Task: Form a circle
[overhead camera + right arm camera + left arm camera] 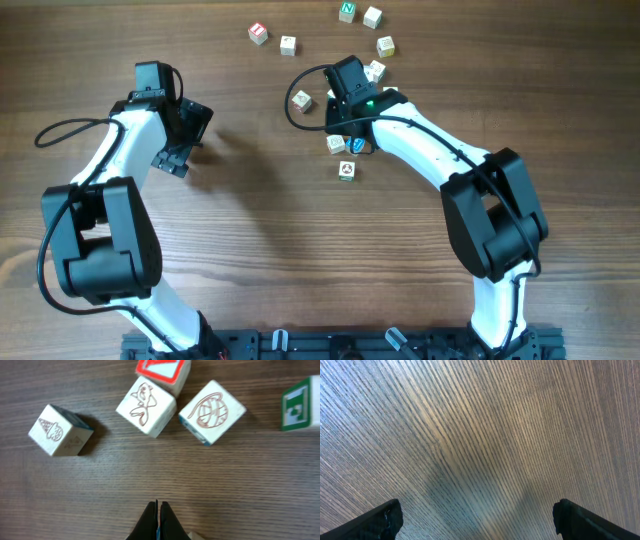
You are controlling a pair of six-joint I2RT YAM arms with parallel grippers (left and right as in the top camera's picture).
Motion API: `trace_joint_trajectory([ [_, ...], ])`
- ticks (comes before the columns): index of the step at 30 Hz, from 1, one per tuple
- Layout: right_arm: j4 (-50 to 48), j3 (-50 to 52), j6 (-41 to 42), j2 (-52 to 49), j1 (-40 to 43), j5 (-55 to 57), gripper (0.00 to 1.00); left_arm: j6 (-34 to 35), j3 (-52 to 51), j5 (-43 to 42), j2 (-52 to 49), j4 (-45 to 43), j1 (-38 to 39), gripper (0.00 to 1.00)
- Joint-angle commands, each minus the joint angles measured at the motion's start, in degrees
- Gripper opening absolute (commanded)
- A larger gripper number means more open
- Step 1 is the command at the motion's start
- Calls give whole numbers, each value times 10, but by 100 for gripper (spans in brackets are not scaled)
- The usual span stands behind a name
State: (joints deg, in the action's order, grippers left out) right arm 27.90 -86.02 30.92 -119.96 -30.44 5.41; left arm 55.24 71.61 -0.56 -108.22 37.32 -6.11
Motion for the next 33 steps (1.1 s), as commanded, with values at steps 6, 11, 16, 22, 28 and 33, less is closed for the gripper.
trace_joint_trajectory([
  [6, 25, -2, -10, -25, -2, -15, 5, 5, 2, 0, -8, 0, -1, 100],
  [11, 30, -2, -10, -25, -2, -17, 5, 5, 2, 0, -8, 0, -1, 100],
  [16, 29, -2, -25, -25, -2, -28, 5, 5, 2, 0, -8, 0, -1, 100],
  [22, 23, -2, -41, -25, -2, -38, 5, 5, 2, 0, -8, 0, -1, 100],
  [28, 21, -2, -42, -25, -2, -40, 5, 5, 2, 0, -8, 0, -1, 100],
  [33, 22, -2, -40, -25, -2, -40, 5, 5, 2, 0, -8, 0, -1, 100],
])
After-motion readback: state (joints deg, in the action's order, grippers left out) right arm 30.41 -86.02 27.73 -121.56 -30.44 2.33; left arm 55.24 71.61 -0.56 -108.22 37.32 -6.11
